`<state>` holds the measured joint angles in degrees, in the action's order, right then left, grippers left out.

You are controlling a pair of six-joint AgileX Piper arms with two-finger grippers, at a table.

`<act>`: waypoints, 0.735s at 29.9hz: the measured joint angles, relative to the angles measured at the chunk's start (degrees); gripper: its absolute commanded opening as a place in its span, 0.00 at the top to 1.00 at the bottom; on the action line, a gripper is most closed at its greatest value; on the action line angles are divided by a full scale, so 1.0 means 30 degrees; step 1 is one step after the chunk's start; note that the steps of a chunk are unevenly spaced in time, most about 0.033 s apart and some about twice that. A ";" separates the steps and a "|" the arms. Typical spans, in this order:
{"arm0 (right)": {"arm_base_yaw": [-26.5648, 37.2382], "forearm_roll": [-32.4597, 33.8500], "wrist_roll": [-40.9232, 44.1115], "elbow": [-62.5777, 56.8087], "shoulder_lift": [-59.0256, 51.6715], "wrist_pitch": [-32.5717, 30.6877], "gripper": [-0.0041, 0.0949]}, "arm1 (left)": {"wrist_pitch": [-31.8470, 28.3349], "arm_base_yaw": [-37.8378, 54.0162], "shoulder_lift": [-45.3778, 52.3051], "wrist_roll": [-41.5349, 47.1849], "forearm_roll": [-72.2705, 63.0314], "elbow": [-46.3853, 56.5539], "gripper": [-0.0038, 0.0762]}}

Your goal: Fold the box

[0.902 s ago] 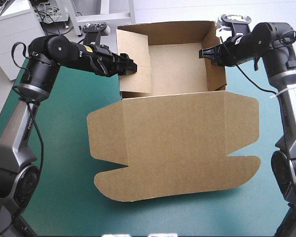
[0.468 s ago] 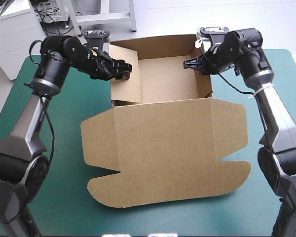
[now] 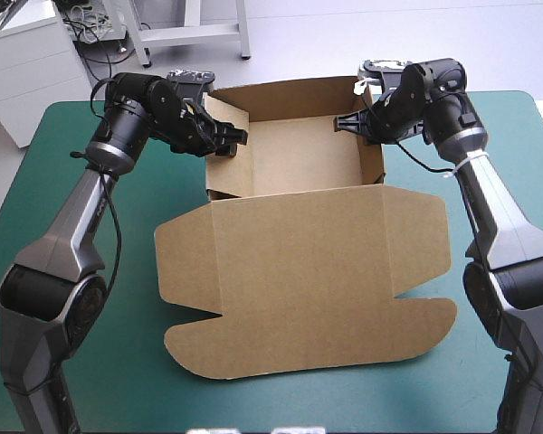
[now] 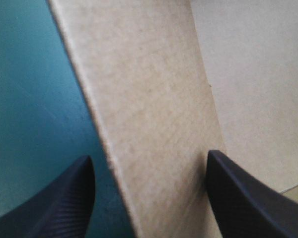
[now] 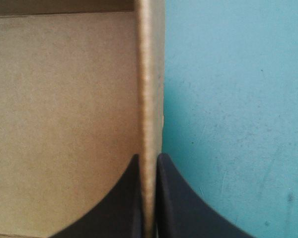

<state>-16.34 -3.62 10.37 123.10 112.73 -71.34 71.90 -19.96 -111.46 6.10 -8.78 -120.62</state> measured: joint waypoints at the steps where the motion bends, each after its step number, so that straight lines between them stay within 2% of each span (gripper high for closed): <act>1: 0.0000 0.0000 0.0043 0.0000 0.0110 0.0000 0.96 | 0.0000 0.0000 -0.0061 0.0043 0.0143 0.0000 0.42; 11: 0.0000 -0.0049 0.0259 0.0000 0.1013 -0.0007 0.96 | -0.0041 -0.0088 -0.1240 0.0186 0.0818 -0.0015 0.52; 18: 0.0000 0.0178 0.0259 0.0000 0.1767 -0.0007 0.96 | -0.0126 -0.0419 -0.2067 0.0186 0.1331 -0.0015 0.78; 22: 0.0000 0.0164 0.0325 0.0000 0.2112 -0.0007 0.96 | -0.0146 -0.0433 -0.2239 0.0186 0.1745 -0.0015 0.88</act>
<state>-16.34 -3.12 11.35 123.10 119.06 -71.36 71.47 -21.26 -118.18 6.66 -3.54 -120.67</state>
